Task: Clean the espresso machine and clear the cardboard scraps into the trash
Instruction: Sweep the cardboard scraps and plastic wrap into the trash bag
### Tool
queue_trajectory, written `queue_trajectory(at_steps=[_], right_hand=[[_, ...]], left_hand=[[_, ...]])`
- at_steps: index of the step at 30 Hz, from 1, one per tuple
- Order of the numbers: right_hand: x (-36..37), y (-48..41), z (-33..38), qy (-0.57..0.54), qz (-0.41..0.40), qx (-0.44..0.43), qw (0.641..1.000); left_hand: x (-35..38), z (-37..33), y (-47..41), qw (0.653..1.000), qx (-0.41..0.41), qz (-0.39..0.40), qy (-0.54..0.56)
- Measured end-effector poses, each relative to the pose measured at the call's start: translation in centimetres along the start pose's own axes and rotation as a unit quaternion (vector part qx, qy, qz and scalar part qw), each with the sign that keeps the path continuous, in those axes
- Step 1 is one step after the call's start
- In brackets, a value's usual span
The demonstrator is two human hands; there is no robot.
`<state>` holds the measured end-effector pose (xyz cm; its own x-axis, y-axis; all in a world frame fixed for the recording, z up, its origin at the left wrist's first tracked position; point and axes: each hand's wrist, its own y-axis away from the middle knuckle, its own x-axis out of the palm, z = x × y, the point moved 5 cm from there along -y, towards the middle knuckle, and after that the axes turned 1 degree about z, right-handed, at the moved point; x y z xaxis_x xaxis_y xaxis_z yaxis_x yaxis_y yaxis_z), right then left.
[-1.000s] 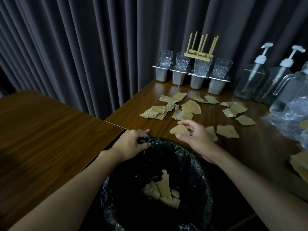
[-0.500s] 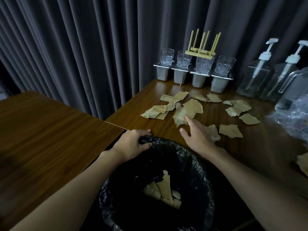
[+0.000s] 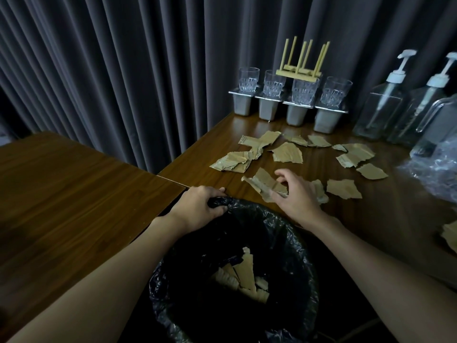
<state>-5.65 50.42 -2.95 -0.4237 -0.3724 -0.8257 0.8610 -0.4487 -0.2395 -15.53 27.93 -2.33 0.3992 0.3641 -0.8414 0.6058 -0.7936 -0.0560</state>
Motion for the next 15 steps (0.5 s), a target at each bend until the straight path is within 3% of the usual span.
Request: queue_trajectory(at_steps=[7, 10, 13, 15], right_hand=[[-1.0, 0.0, 0.2, -0.081, -0.019, 0.037, 0.996], [-2.3, 0.0, 0.6, -0.195, -0.018, 0.061, 0.979], [-3.0, 1.0, 1.9, -0.395, 0.142, 0.070, 0.905], [-3.2, 2.3, 3.2, -0.384, 0.282, 0.034, 0.879]], left_hand=[[-0.1, -0.1, 0.0, 1.000, -0.005, 0.005, 0.015], [-0.1, 0.0, 0.2, 1.000, -0.009, 0.008, 0.019], [-0.2, -0.1, 0.2, 1.000, -0.007, 0.009, 0.018], [-0.2, -0.1, 0.1, 1.000, -0.005, 0.009, 0.017]])
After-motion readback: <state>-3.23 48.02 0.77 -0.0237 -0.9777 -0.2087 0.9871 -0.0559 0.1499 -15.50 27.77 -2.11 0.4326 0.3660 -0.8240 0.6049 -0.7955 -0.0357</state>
